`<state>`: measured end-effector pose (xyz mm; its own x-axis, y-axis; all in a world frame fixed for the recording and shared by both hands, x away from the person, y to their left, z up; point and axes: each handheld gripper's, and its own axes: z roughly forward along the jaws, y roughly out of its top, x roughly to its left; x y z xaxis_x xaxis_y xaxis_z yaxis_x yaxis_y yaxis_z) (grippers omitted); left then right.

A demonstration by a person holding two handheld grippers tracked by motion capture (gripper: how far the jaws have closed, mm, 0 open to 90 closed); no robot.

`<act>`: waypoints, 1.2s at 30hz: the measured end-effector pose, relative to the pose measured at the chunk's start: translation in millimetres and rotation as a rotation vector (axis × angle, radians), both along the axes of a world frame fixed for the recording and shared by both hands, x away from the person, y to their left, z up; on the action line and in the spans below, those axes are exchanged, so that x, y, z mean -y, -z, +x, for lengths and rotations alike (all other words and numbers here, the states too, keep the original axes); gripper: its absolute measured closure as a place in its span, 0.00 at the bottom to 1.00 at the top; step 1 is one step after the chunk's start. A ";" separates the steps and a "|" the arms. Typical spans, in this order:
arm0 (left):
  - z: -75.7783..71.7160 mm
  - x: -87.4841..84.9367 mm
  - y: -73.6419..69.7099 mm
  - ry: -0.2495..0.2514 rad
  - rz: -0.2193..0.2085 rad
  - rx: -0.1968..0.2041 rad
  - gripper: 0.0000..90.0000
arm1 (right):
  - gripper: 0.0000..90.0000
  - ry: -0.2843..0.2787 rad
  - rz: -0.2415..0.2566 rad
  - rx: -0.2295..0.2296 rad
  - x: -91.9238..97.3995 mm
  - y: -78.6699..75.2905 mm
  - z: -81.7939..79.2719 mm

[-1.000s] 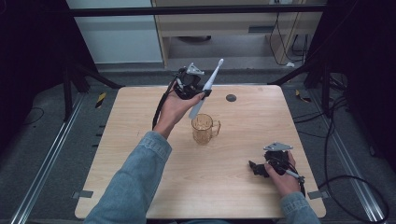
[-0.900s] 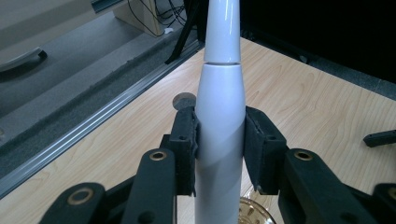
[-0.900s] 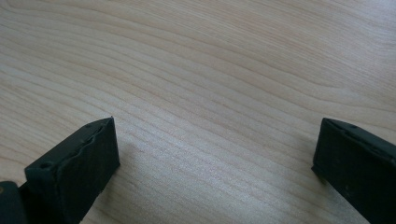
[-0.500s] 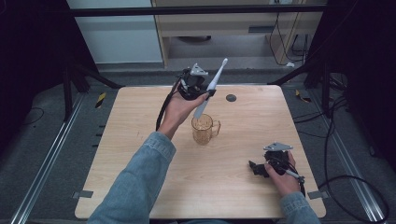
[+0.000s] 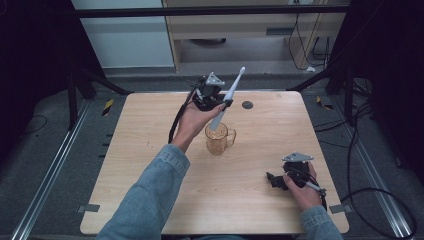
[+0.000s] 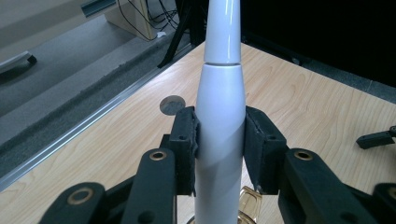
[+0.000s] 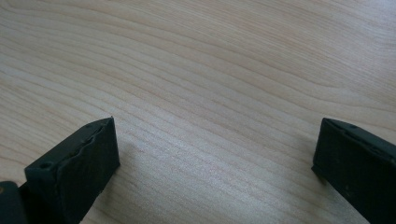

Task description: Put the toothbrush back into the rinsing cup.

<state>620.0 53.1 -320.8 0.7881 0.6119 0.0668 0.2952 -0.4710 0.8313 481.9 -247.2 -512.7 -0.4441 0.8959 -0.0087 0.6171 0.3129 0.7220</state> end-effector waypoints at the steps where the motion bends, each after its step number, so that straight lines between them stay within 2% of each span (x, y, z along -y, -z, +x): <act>1: 0.0 0.1 1.1 0.000 0.000 0.001 0.74 | 0.00 -0.001 0.000 0.000 0.1 0.0 0.0; 17: -0.3 1.6 16.0 0.011 0.004 -0.017 0.74 | 0.00 -0.001 0.001 0.001 0.0 0.1 0.1; 36: -0.9 2.0 20.9 0.016 0.009 -0.021 0.74 | 0.00 -0.001 0.001 0.001 0.0 0.1 0.1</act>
